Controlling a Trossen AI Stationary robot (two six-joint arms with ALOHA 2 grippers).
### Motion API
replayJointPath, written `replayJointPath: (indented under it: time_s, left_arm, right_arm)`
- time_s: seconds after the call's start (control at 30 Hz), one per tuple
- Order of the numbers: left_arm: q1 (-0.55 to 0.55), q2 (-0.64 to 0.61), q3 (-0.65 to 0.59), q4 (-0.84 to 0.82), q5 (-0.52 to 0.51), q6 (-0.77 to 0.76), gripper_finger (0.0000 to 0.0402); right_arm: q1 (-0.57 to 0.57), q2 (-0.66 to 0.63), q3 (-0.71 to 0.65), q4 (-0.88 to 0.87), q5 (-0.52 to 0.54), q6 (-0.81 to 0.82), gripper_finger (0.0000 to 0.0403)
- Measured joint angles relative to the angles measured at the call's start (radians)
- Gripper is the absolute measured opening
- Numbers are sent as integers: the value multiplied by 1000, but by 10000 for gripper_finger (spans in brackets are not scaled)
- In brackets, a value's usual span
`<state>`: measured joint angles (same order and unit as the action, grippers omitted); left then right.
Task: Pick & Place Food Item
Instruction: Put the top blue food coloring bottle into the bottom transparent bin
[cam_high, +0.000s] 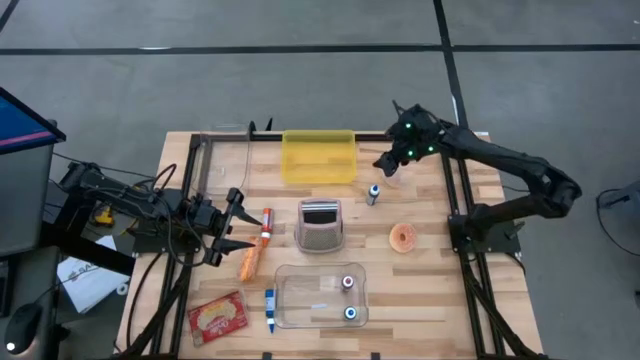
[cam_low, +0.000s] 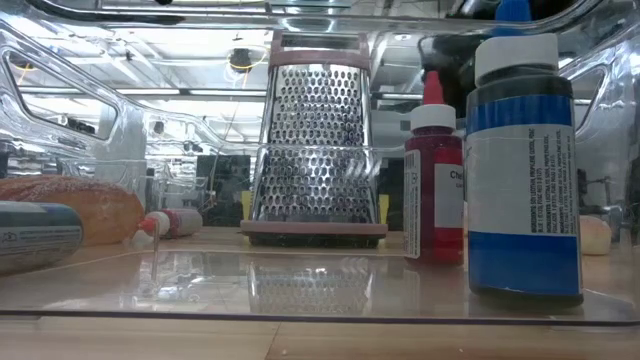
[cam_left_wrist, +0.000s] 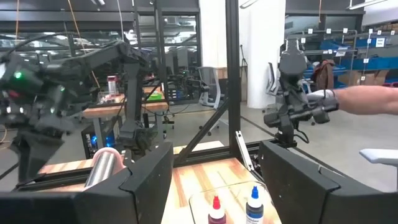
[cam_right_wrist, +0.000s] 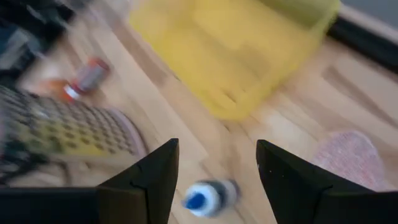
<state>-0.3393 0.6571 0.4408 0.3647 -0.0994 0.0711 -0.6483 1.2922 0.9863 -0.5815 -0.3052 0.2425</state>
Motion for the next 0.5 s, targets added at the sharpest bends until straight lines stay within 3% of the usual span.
replayJointPath:
  time_s: [0.17,0.37,0.5]
  left_arm:
    - [0,0,0,-5,-1,0,231]
    - [0,0,0,-5,-2,-1,231]
    - [0,0,0,-5,-6,-1,231]
  right_arm:
    - [68,49,0,-19,44,-37,205]
    - [165,57,0,-76,186,-35,205]
    - [202,54,0,-98,202,11,208]
